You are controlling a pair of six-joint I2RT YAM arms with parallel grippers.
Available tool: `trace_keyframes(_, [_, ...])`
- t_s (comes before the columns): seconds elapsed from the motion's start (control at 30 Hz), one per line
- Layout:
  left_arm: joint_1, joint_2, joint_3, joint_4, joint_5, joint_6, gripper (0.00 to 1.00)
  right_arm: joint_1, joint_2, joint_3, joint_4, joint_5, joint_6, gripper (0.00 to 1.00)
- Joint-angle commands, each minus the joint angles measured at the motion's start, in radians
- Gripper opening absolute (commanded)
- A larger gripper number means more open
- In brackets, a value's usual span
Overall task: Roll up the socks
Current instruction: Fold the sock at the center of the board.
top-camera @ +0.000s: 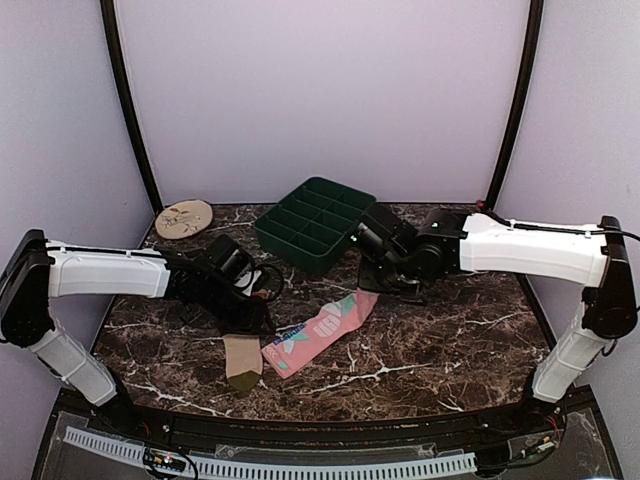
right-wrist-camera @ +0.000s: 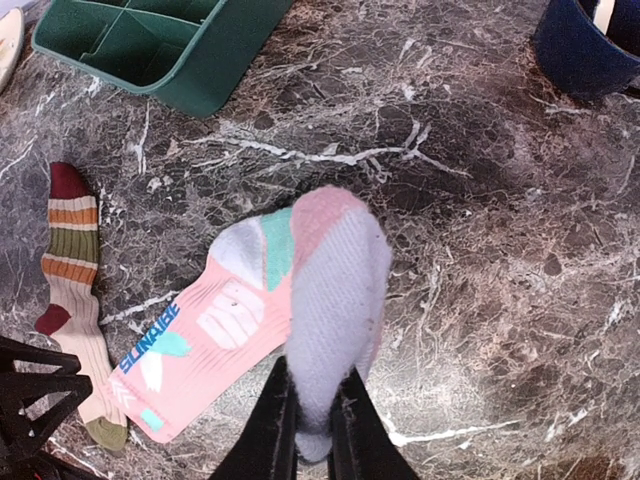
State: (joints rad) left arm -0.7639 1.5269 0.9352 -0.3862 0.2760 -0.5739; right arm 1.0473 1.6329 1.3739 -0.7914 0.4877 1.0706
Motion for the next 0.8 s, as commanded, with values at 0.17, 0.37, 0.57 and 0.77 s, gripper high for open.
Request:
trace_keyframes(0.17, [-0.042, -0.056, -0.067, 0.081, 0.065, 0.017, 0.34, 0.007, -0.004, 0.019, 0.026, 0.001, -0.046, 0.1])
trace_keyframes(0.37, [-0.071, 0.011, -0.031, 0.034, 0.045, 0.04, 0.26, 0.011, 0.025, 0.053, 0.042, -0.028, -0.074, 0.09])
trace_keyframes(0.57, [-0.08, 0.022, -0.049, -0.008, -0.015, 0.041, 0.23, 0.019, 0.043, 0.072, 0.044, -0.049, -0.096, 0.09])
trace_keyframes(0.77, [-0.08, 0.056, -0.05, -0.002, -0.015, 0.048, 0.23, 0.028, 0.065, 0.096, 0.044, -0.07, -0.123, 0.1])
